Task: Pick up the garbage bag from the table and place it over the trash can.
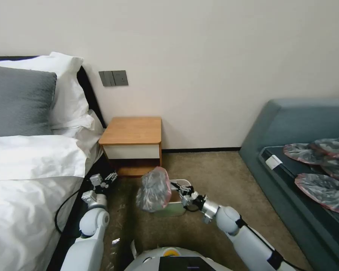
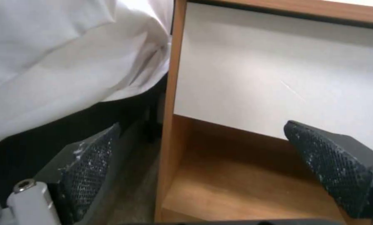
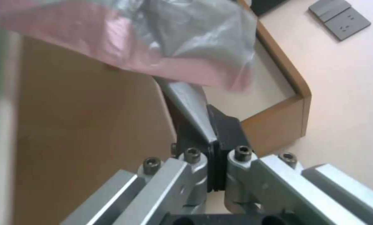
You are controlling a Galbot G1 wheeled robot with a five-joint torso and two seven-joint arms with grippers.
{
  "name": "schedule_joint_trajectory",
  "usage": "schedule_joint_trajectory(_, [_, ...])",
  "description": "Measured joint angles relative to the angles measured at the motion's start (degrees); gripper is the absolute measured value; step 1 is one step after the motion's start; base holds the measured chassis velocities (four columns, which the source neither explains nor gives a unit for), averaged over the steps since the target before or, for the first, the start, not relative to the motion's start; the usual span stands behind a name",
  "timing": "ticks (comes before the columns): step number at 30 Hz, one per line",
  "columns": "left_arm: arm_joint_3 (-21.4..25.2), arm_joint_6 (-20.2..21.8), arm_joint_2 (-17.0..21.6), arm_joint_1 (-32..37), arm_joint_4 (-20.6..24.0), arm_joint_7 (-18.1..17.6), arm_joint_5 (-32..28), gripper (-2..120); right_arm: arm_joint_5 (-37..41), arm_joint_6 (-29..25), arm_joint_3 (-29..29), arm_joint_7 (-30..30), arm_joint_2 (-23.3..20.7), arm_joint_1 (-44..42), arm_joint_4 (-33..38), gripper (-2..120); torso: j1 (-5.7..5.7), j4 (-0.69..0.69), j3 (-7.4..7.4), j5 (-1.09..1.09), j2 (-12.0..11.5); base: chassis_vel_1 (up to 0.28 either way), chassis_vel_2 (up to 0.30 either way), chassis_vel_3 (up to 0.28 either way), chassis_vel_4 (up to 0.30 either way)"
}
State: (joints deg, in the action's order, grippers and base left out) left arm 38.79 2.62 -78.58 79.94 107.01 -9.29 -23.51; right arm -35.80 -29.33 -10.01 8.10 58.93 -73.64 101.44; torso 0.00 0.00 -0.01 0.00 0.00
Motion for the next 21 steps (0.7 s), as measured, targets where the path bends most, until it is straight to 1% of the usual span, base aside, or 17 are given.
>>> schedule_joint_trajectory(9, [-1.7, 0.4, -0.17, -0.12, 0.77, 0.04, 0.37, 100, 1.09, -1.22, -2.69, 0.22, -0.64, -2.22, 0.79, 0, 0.0, 0.0, 0.0, 0.0, 0.0, 0.0, 0.0, 0.0, 0.0])
schedule_joint_trajectory(11, [-2.05, 0.51, -0.12, 0.1, 1.22, 0.07, 0.41, 100, 1.89, -1.3, -3.28, 0.68, -1.11, -2.57, 1.19, 7, 0.0, 0.0, 0.0, 0.0, 0.0, 0.0, 0.0, 0.0, 0.0])
schedule_joint_trajectory(12, [-2.05, 0.51, -0.12, 0.1, 1.22, 0.07, 0.41, 100, 1.89, -1.3, -3.28, 0.68, -1.11, -2.57, 1.19, 7, 0.0, 0.0, 0.0, 0.0, 0.0, 0.0, 0.0, 0.0, 0.0])
schedule_joint_trajectory(14, [-2.67, 0.95, 0.36, 1.18, 2.88, 0.09, 0.19, 100, 2.34, -1.82, -4.15, 1.66, -1.84, -2.95, 1.39, 17, 0.0, 0.0, 0.01, -0.01, 0.0, 0.0, 0.0, 0.0, 0.0])
schedule_joint_trajectory(15, [-2.98, 1.36, 0.61, 1.95, 3.99, 0.13, 0.0, 100, 2.53, -2.19, -4.82, 2.29, -2.35, -3.18, 1.42, 20, 0.0, 0.0, 0.0, 0.02, 0.0, 0.0, 0.0, 0.0, 0.0])
schedule_joint_trajectory(16, [-2.98, 1.36, 0.61, 1.95, 3.99, 0.13, 0.0, 100, 2.53, -2.19, -4.82, 2.29, -2.35, -3.18, 1.42, 20, 0.0, 0.0, 0.0, 0.02, 0.0, 0.0, 0.0, 0.0, 0.0])
schedule_joint_trajectory(17, [-3.31, 1.86, 0.79, 2.67, 4.97, 0.16, -0.04, 100, 3.0, -2.52, -5.4, 2.91, -2.86, -3.39, 1.44, 27, 0.0, 0.01, 0.0, 0.02, 0.0, 0.0, 0.0, 0.0, 0.0])
schedule_joint_trajectory(19, [-3.96, 2.44, 1.03, 3.4, 5.82, 0.18, 0.25, 100, 4.79, -2.9, -6.22, 4.57, -3.79, -3.8, 1.69, 33, 0.0, 0.01, 0.0, 0.0, 0.0, 0.0, 0.0, 0.0, 0.0])
schedule_joint_trajectory(20, [-4.64, 2.6, 1.24, 3.59, 6.02, 0.18, 0.65, 100, 6.47, -3.39, -7.0, 6.51, -4.49, -4.28, 2.06, 40, 0.0, 0.01, 0.0, 0.0, 0.0, 0.0, 0.0, 0.0, 0.0])
schedule_joint_trajectory(21, [-4.64, 2.6, 1.24, 3.59, 6.02, 0.18, 0.65, 100, 6.47, -3.39, -7.0, 6.51, -4.49, -4.28, 2.06, 40, 0.0, 0.01, 0.0, 0.0, 0.0, 0.0, 0.0, 0.0, 0.0])
